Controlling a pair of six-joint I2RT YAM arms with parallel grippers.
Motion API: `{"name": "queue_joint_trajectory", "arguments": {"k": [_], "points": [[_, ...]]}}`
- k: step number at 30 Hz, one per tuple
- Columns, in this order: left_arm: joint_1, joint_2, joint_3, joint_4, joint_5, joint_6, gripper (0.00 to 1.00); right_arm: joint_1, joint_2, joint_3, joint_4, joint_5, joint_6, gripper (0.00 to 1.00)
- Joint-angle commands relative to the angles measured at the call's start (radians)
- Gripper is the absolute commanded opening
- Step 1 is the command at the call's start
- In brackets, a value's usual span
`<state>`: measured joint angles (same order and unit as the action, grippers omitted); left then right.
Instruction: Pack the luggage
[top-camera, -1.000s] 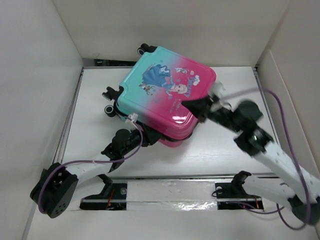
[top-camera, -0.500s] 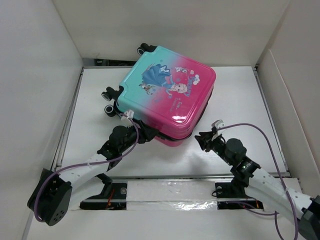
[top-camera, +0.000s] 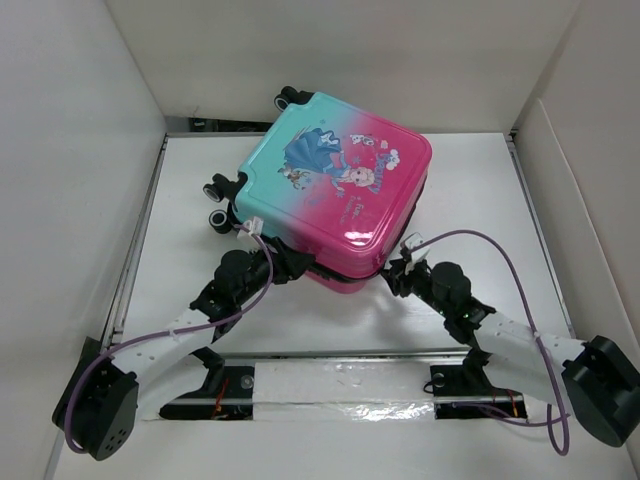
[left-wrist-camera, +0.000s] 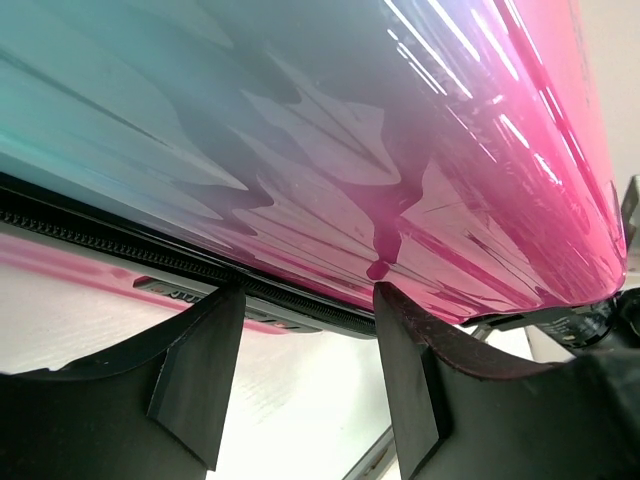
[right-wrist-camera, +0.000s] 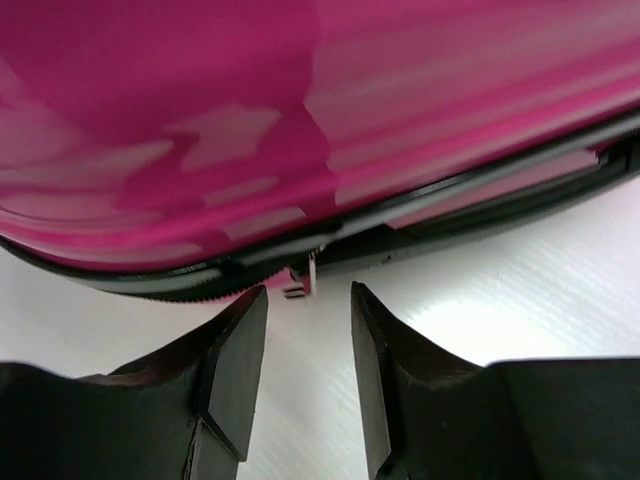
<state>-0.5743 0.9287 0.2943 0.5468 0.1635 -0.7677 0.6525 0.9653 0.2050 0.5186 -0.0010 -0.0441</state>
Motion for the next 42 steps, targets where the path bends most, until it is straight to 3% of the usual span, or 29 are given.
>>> {"name": "queue_joint_trajectory", "arguments": {"k": [1,8,13,14,18,20,23,26,33,38,42], "points": [[0.008,-0.037,0.022,0.056,-0.01,0.021,0.5,-0.026,0.016,0.039,0.136,-0.043,-0.039,0.45],[0.008,-0.051,-0.001,0.038,0.008,0.027,0.48,-0.086,0.141,0.076,0.245,-0.25,-0.082,0.43],[0.008,-0.039,-0.037,0.051,0.039,0.033,0.46,-0.086,0.214,0.021,0.447,-0.29,-0.027,0.24],[0.008,-0.034,-0.043,0.064,0.047,0.031,0.42,-0.086,0.24,0.014,0.509,-0.297,-0.016,0.24],[-0.034,-0.037,-0.061,0.056,0.033,0.065,0.31,-0.086,0.285,-0.018,0.645,-0.277,0.033,0.0],[-0.07,-0.051,-0.067,0.028,-0.014,0.084,0.23,-0.077,0.283,-0.03,0.675,-0.257,0.043,0.0],[-0.12,-0.035,-0.081,0.067,-0.028,0.084,0.19,-0.054,0.222,-0.018,0.574,-0.234,0.043,0.0],[-0.183,0.031,-0.044,0.109,-0.07,0.088,0.19,0.001,0.126,-0.006,0.363,-0.159,0.036,0.0],[-0.183,0.263,0.112,0.263,-0.041,0.093,0.21,0.117,-0.028,0.022,0.048,-0.051,0.074,0.0],[-0.193,0.367,0.178,0.347,-0.079,0.071,0.21,0.323,-0.062,0.02,-0.075,0.039,0.157,0.0],[-0.193,0.443,0.232,0.373,-0.091,0.041,0.21,0.528,0.028,0.08,-0.103,0.123,0.249,0.0]]}}
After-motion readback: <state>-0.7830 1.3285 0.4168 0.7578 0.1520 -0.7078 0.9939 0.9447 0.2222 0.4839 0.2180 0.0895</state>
